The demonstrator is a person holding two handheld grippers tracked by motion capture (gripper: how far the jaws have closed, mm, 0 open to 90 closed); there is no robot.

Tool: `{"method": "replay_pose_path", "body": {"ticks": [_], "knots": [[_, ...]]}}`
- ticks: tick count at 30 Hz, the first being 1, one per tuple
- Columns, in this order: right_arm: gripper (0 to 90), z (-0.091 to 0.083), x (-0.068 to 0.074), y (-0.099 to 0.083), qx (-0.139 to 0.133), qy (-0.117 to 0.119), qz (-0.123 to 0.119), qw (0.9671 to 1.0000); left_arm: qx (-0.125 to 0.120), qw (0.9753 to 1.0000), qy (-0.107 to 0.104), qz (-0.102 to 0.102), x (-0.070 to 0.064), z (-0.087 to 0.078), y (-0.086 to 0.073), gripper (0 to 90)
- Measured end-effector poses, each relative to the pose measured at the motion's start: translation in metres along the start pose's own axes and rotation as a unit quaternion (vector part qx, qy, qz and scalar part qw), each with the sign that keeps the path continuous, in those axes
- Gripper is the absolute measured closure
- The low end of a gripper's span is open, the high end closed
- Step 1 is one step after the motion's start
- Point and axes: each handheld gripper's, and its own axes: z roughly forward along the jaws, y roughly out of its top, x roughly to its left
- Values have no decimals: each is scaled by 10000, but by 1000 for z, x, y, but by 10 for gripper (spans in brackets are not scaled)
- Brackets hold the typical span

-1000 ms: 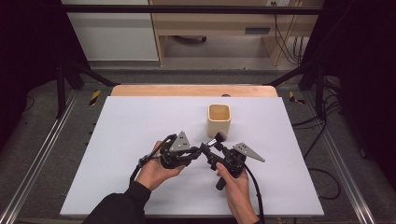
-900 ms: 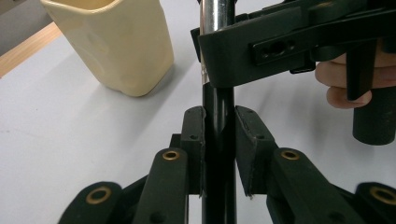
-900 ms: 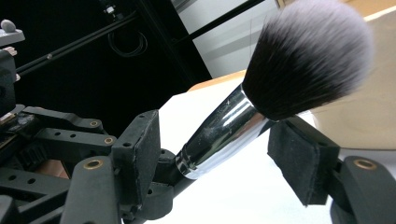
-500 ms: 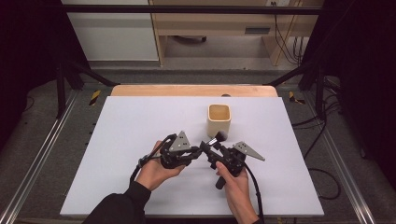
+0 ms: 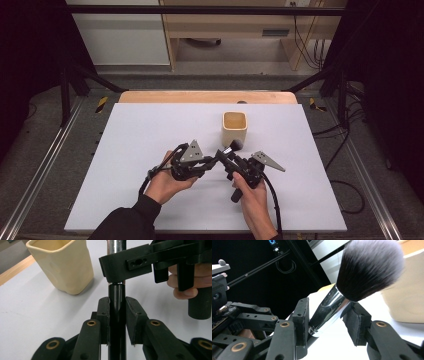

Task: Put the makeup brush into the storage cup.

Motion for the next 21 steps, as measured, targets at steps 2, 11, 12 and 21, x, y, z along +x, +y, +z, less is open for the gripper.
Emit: {"method": "replay_pose_path", "body": {"ticks": [2,11,12,21], "knots": [[581,0,0,0,47,-3,42,10000,12,10000,-6,6,0,0,0,743],[606,0,1,0,39,56,90,9999,21,10000,-6,3,0,1,-1,743],[607,0,1,0,36,64,94,9999,22,10000,-3,8,-1,1,0,743],[627,-1,1,1,41,97,51,9999,28,10000,-7,8,-1,1,0,743]]}}
